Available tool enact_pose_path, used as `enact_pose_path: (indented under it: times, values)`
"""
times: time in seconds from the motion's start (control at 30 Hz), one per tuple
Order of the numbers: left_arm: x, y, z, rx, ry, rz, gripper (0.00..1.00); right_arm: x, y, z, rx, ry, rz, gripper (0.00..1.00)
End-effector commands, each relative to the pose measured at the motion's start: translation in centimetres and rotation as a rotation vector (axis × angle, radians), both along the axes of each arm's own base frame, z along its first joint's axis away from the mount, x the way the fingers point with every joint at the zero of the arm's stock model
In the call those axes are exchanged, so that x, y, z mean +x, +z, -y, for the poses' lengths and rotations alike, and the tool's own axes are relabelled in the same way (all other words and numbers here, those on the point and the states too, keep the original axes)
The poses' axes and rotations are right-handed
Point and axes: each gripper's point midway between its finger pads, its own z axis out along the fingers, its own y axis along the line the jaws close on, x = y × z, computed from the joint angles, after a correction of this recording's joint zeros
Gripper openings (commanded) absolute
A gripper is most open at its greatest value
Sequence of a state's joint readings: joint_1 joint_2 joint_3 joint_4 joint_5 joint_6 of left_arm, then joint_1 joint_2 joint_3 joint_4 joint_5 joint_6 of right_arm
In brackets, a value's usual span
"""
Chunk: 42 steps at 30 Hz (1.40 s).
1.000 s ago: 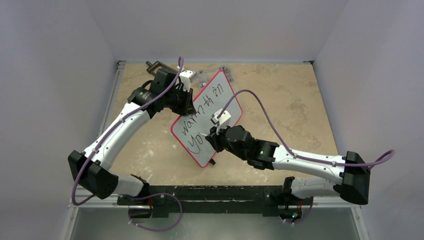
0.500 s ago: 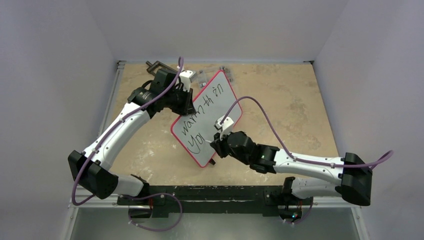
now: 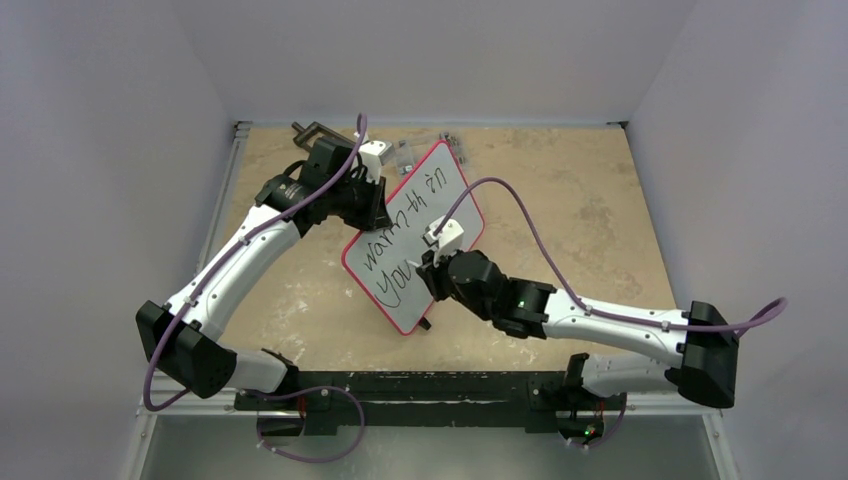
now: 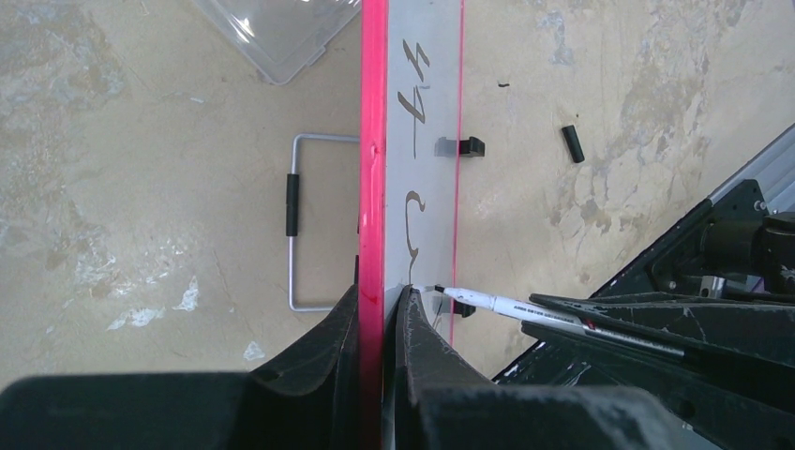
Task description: Write a sentence on the whiteboard
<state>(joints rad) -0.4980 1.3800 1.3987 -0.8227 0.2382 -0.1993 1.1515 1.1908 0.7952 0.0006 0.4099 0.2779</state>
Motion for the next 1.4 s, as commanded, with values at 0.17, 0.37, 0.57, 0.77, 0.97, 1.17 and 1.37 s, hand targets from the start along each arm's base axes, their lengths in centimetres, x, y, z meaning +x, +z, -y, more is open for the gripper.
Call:
enact_pose_path:
  times: [0.17,0.37,0.57,0.77,0.97,1.17,1.37]
  values:
    - [1.6,-2.7,-6.5,0.329,0.118,0.048,0.00,1.5,4.1,-1.4,0.032,-0.010,0.088,0.00]
    - [1.6,-2.7,-6.4,0.328,0.117,0.050,0.00,0.7,1.7,-1.0,0.022,-0.001,0.039,0.00]
    - [1.6,-2.6,-6.4,0.327,0.118,0.051,0.00,-0.2,-0.7,-0.2,0.018,0.001,-0.018,0.00]
    - [1.6,-2.7,-6.5,0.329,0.118,0.048,0.00,-0.8,-2.6,0.6,0.002,-0.004,-0.055,0.00]
    - [1.6,-2.7,-6.4,0.329,0.118,0.048,0.00,-1.0,-2.4,0.9,0.015,-0.007,-0.058,0.00]
    - [1.6,-2.7,-6.4,0.328,0.116,0.050,0.00,-0.8,1.3,1.0,0.070,-0.015,-0.020,0.00]
    - [1.5,-2.5,-6.4,0.326,0.118,0.053,0.00,-0.1,4.4,1.9,0.109,-0.043,0.053,0.00]
